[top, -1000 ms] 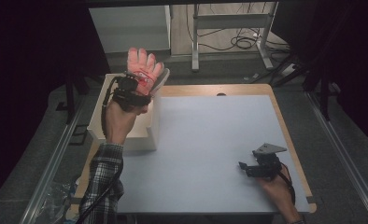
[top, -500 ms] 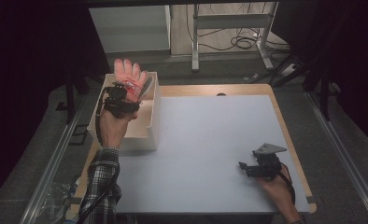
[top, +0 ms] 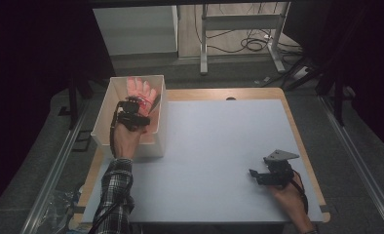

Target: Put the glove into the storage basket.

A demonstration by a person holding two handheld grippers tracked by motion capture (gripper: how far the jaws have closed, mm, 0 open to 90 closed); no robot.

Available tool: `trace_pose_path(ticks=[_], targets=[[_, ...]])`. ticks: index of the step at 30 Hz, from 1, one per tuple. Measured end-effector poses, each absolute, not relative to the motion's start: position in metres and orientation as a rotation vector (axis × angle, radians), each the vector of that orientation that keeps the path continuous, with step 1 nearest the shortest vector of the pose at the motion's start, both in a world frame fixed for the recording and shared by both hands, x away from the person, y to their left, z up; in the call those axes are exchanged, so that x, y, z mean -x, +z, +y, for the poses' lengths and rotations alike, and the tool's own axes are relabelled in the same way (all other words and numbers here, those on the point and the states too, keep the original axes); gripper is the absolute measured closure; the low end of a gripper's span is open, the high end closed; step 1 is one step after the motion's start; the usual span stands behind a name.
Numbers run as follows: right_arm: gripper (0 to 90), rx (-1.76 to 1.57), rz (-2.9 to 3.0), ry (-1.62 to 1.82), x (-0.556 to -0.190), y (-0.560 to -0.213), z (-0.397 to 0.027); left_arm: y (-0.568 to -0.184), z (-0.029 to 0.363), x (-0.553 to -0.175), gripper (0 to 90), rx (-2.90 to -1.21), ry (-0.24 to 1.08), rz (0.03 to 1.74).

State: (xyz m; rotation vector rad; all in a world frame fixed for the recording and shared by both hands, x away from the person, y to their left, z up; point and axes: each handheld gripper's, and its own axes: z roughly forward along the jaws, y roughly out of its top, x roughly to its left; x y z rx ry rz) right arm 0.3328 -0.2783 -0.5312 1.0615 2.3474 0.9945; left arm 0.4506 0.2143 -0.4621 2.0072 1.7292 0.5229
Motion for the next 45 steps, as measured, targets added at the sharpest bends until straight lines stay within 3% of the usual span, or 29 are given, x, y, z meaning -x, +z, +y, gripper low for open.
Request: trace_pose_path(ticks=[13,22,30,45], targets=[[23.1,-1.062,2.347,0.995,-0.333,-0.531,-0.278,-0.472,0.194,-0.473,32.6,-2.111,0.434,1.808],[23.0,-1.061,2.347,0.995,-0.333,-0.531,-0.278,-0.478,0.197,-0.479,14.0,-2.155,0.347,1.842],[23.0,-1.061,2.347,0.995,-0.333,-0.531,-0.278,-0.473,0.205,-0.478,4.8,-2.108,0.301,1.835],[23.0,-1.061,2.348,0.994,-0.333,-0.531,-0.278,-0.452,0.217,-0.463,4.0,-2.053,0.358,1.729]])
